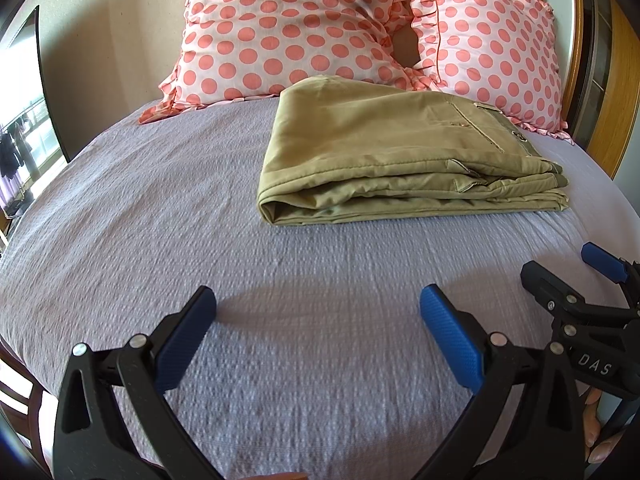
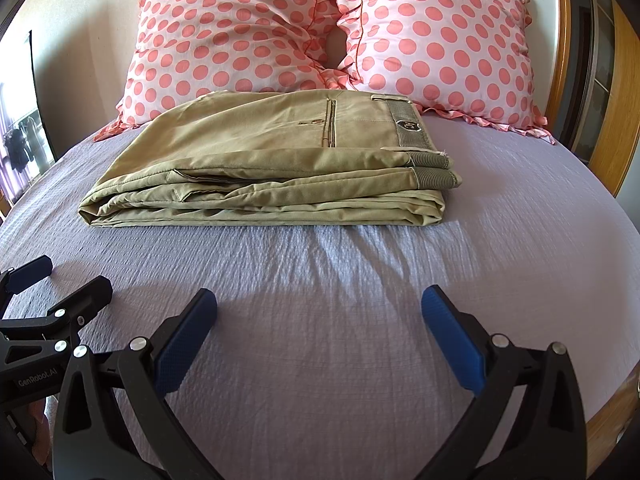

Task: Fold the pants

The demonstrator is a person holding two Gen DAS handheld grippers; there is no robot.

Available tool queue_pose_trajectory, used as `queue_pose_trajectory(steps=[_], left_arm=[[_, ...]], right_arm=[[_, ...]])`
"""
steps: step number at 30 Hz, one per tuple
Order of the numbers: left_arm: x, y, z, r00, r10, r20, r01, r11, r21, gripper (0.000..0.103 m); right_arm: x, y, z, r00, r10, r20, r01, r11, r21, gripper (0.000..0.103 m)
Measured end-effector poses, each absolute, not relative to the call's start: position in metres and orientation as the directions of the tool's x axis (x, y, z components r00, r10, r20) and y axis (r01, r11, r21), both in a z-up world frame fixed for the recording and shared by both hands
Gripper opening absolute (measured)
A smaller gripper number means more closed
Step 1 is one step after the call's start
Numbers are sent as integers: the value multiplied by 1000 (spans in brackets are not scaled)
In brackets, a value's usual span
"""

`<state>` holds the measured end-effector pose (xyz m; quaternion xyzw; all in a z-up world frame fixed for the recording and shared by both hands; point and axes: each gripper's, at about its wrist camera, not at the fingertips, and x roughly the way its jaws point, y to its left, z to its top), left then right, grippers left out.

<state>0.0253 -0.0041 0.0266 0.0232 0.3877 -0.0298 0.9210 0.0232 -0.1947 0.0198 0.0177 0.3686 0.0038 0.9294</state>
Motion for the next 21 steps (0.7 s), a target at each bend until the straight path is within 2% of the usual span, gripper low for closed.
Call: queue_pose_trajectory(steps=[21], left_arm=[[27, -3, 25, 705, -40, -708, 77, 997, 20, 101]], right_arm=[[23, -195, 20, 729, 21, -685, 5, 999, 36, 102]])
